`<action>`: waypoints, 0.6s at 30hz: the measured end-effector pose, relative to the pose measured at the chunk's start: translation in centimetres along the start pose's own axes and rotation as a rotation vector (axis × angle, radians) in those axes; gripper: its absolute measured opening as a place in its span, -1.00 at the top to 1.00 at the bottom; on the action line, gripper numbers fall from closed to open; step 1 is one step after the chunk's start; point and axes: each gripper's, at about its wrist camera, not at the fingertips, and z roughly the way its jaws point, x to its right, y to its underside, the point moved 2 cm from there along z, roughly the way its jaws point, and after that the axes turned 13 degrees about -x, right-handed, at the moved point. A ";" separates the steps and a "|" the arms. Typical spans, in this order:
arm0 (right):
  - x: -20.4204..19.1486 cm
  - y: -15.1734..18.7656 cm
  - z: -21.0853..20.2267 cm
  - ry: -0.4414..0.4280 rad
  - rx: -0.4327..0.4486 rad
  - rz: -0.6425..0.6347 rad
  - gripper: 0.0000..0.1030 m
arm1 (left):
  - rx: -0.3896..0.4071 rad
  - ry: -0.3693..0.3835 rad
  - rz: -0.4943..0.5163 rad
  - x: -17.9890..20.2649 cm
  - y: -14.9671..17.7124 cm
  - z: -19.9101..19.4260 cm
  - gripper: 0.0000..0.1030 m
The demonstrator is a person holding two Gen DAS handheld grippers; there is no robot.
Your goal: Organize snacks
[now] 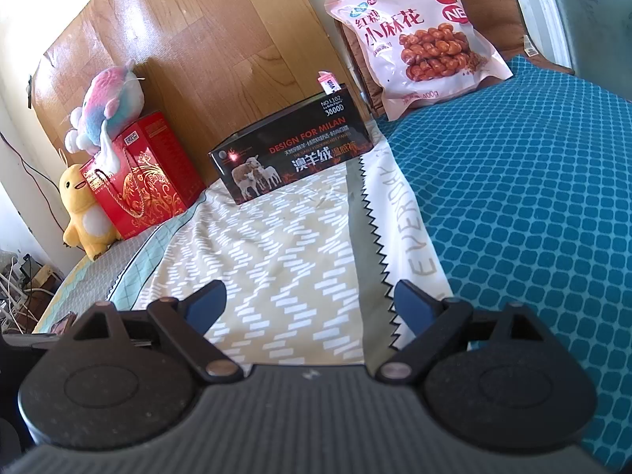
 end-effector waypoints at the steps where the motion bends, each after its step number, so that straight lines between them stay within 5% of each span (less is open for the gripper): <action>1: 0.0 0.0 0.0 0.000 0.000 0.000 -0.82 | 0.000 0.000 0.001 0.0 0.0 0.0 -1.00; 18: 0.0 0.0 0.0 0.000 0.000 -0.001 -0.82 | 0.001 -0.003 0.006 0.2 0.1 0.0 -1.00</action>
